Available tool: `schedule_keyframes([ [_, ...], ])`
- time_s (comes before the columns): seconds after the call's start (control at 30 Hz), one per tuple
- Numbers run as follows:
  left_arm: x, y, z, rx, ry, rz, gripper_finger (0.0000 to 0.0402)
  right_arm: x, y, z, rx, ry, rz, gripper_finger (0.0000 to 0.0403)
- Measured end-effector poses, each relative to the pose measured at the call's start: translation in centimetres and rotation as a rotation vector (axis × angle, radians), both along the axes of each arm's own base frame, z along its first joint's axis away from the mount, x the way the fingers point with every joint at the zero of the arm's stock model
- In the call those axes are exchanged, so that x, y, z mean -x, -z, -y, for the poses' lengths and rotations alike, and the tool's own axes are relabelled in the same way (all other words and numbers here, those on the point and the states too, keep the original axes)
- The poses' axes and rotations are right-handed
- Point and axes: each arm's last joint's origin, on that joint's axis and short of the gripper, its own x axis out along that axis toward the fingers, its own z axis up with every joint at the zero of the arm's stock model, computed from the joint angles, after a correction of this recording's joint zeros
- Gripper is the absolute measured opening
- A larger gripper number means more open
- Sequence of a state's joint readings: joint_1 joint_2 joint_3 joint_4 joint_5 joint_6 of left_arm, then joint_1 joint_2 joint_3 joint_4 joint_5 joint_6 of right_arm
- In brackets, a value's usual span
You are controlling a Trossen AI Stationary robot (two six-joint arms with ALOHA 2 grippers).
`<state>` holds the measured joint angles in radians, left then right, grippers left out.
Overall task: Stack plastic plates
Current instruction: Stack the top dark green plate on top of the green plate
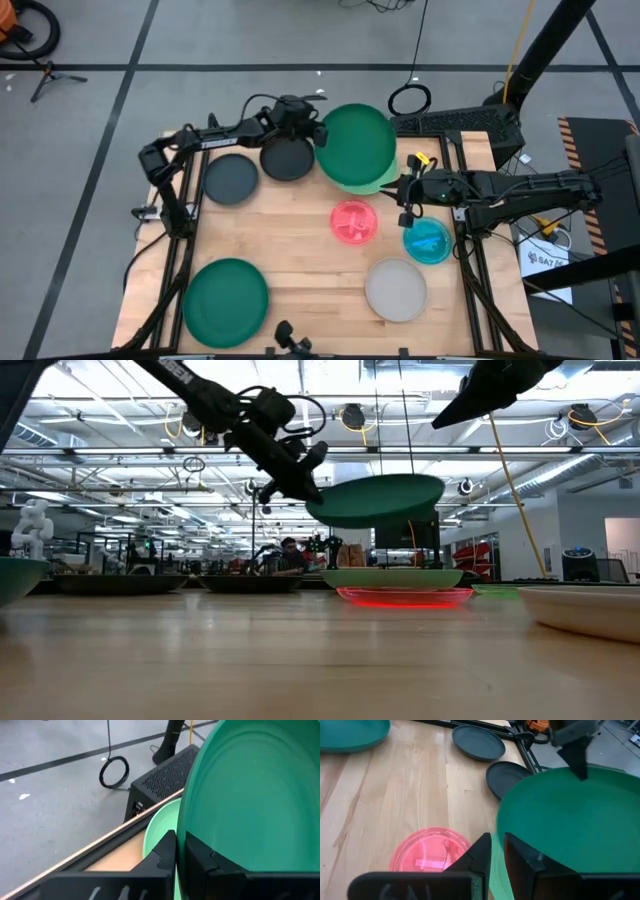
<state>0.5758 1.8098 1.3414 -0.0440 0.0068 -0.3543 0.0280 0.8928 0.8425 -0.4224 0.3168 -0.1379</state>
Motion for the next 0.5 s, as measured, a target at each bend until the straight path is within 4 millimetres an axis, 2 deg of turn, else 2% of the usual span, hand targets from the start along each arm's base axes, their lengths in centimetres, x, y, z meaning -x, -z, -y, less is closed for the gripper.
schedule_keyframes([
  [0.27,-2.4,0.5,-2.1,0.028,0.005,-0.114,0.0023,0.1,0.1,0.0,-0.014,0.009,-0.007,0.0045],
  [0.5,-2.5,1.3,-2.3,0.067,-0.011,-0.141,0.0024,0.1,0.1,0.0,-0.017,0.010,-0.010,0.0045],
])
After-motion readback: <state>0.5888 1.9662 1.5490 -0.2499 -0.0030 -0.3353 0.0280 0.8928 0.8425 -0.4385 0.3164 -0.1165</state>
